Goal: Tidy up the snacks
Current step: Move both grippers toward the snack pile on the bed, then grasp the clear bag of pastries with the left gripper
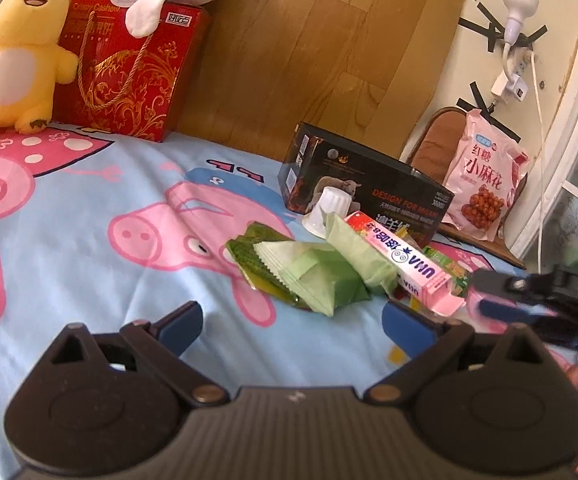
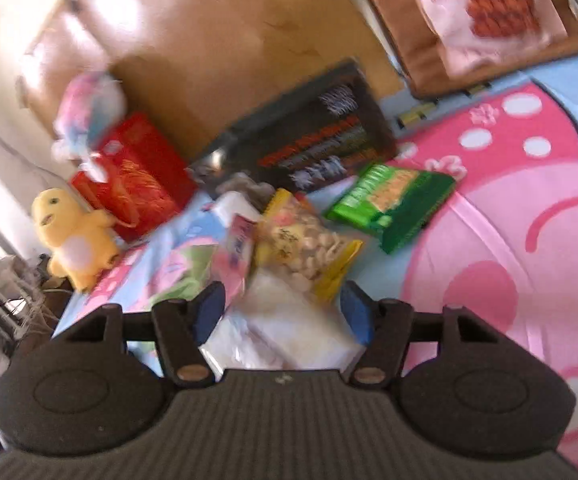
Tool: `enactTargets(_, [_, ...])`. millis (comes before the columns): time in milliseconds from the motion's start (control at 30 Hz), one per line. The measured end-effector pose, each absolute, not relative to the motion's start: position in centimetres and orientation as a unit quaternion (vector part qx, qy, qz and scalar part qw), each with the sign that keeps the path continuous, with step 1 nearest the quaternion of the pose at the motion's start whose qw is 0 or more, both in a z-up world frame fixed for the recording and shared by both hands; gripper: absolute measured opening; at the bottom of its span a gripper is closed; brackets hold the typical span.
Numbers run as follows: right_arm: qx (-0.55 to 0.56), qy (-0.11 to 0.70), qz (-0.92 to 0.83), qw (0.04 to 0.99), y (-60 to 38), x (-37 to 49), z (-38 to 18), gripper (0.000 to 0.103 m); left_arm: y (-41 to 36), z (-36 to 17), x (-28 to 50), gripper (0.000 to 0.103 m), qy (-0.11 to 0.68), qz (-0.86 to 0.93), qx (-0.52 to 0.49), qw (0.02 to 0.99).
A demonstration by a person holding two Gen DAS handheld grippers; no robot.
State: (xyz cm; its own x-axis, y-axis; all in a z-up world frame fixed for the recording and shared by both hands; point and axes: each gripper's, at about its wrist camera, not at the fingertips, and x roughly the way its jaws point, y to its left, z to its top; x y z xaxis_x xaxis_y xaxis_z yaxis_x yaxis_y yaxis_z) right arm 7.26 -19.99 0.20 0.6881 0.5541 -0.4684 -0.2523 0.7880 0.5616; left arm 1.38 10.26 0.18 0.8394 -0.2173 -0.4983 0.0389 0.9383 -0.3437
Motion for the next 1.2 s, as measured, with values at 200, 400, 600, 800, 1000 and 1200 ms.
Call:
enactTargets(200, [0.2, 0.264, 0.205, 0.921, -21.8, 5.7, 1.5, 0.067, 10.4, 0.2, 1.1, 0.1, 0.27, -0.066, -0.168, 0.946])
enactTargets(400, [0.204, 0.29, 0.22, 0.909, -22.8, 4.9, -0.2, 0.069, 10.5, 0.1, 1.1, 0.1, 0.271, -0.067, -0.17, 0.945])
enactTargets(600, [0.118, 0.293, 0.249, 0.916, -21.2, 2.7, -0.7, 0.094, 9.5, 0.6, 0.5, 0.093, 0.256, -0.093, -0.149, 0.951])
enactTargets(800, [0.033, 0.305, 0.274, 0.911, -19.5, 1.7, -1.1, 0.094, 6.4, 1.4, 0.9, 0.083, 0.265, -0.188, -0.132, 0.936])
enactTargets(1000, [-0.038, 0.3, 0.265, 0.916, -17.8, 1.2, -1.5, 0.094, 2.9, 0.6, 4.1, 0.083, 0.314, -0.251, -0.125, 0.907])
enactTargets(1200, [-0.054, 0.293, 0.258, 0.919, -16.9, 1.1, -1.5, 0.078, 2.4, -0.1, 3.7, 0.054, 0.346, -0.284, -0.14, 0.884])
